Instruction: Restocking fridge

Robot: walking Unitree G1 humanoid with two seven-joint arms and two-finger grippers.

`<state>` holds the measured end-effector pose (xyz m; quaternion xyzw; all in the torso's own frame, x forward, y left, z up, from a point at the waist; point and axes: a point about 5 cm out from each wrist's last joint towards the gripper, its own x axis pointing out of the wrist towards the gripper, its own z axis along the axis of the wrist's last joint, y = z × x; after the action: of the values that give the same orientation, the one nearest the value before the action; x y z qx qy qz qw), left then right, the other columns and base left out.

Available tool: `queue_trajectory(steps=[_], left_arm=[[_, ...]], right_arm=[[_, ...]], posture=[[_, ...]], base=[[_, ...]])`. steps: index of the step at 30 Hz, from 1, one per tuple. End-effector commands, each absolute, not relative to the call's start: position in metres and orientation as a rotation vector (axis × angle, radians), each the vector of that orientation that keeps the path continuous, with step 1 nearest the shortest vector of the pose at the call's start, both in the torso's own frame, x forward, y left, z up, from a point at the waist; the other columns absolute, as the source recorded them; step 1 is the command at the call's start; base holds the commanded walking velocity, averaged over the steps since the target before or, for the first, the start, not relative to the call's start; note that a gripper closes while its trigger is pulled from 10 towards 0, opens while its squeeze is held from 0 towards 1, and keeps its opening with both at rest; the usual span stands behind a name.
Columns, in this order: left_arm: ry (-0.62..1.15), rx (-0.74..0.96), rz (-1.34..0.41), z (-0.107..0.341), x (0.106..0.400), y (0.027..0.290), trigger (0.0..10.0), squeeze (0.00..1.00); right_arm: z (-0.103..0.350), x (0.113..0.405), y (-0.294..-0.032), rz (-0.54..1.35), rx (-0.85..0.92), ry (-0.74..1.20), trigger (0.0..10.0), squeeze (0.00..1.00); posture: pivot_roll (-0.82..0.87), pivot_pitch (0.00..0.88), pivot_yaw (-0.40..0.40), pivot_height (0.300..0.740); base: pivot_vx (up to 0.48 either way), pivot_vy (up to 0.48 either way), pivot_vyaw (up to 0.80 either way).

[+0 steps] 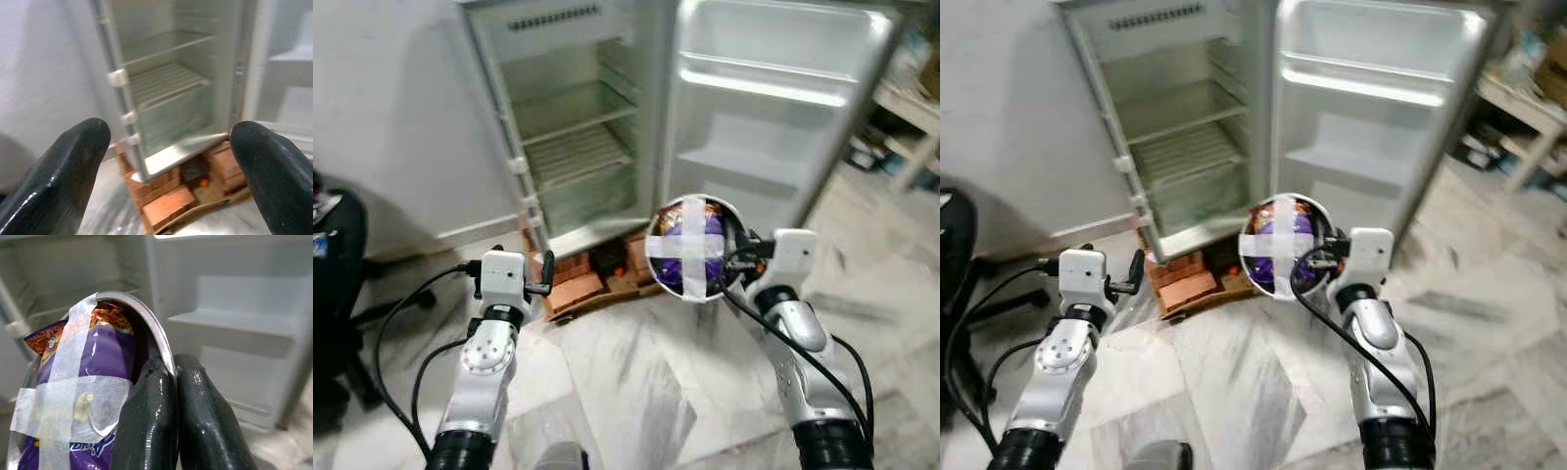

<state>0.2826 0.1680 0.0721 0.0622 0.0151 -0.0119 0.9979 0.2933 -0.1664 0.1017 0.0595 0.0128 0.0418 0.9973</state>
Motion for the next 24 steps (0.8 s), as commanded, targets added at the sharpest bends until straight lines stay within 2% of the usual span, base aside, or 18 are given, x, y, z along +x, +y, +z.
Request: queue_trajectory(steps=[1,17,24], left_arm=[[0.029,0.141,0.009,0.0738,0.2823,0.1774,10.0,0.0],[0.068,0.092,0.029,0.0672,0.2747,0.1862,10.0,0.0],[0.057,0.055,0.015,0.07,0.2737,0.1853,10.0,0.0]], right_arm=[[0.1094,0.297,-0.154,0.131,0.127,-0.002,10.0,0.0],[0.1063,0.2934,-0.157,0.116,0.13,-0.002,10.0,0.0],[0.1096,0.2975,-0.1625,0.1,0.134,-0.01,10.0,0.0]], posture=[[0.02,0.08,-0.008,0.74],[0.02,0.091,-0.013,0.74],[0.02,0.094,-0.025,0.74]], base=[[0.0,0.0,0.8],[0.0,0.0,0.8],[0.299,0.0,0.0]])
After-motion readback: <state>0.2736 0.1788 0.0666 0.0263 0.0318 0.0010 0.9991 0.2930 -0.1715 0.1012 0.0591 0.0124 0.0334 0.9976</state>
